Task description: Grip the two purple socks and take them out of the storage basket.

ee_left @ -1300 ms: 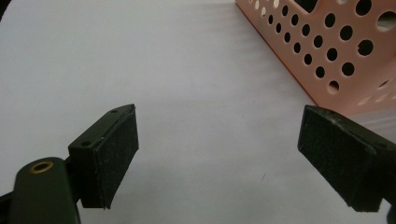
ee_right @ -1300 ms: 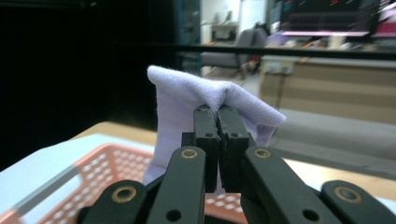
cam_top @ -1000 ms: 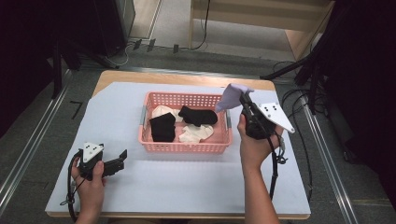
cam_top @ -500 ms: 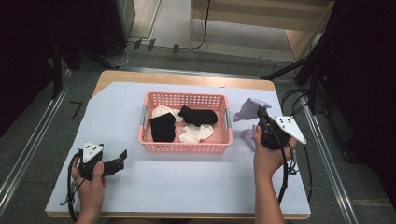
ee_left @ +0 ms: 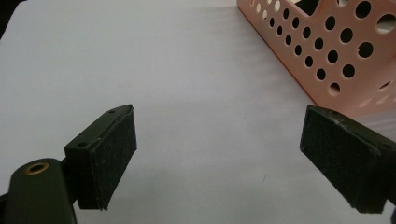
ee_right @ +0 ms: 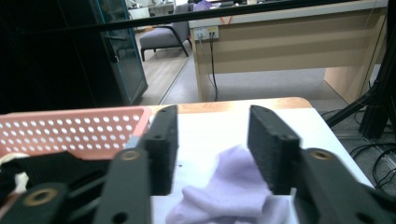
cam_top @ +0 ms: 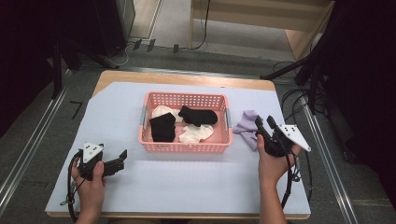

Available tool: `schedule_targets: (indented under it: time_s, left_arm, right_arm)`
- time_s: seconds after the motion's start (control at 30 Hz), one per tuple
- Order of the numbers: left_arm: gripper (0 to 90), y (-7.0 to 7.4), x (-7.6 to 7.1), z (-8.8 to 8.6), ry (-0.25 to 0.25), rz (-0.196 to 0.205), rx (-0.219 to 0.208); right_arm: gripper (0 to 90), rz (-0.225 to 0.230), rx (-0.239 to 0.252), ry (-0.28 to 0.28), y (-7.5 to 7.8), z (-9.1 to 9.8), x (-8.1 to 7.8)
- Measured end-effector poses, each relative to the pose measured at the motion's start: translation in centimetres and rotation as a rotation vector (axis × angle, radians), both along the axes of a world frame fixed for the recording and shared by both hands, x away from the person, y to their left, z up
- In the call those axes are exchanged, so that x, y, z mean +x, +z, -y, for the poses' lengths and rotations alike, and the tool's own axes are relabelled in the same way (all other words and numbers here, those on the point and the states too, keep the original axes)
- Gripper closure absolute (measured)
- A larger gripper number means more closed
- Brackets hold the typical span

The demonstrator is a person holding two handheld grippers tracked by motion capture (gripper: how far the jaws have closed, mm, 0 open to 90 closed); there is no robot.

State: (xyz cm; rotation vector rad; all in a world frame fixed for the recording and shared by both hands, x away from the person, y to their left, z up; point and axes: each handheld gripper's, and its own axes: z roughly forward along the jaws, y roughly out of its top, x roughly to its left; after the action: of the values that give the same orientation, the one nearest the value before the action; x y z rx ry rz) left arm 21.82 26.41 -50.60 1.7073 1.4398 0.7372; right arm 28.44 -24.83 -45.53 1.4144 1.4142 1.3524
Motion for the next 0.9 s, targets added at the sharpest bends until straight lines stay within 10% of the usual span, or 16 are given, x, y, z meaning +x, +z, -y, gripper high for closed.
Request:
schedule_targets:
  time_s: [0.5, 0.9]
  left_arm:
    - [12.1, 0.0, -0.1, 0.0, -0.005, 0.005, 0.003]
    - [12.3, 0.0, -0.1, 0.1, -0.002, 0.011, 0.006]
  right_arm:
    - [24.3, -0.024, -0.026, 0.108, -2.0, 3.4, -3.9]
    - [23.7, -0.111, -0.073, 0.057, -4.8, 7.4, -7.7]
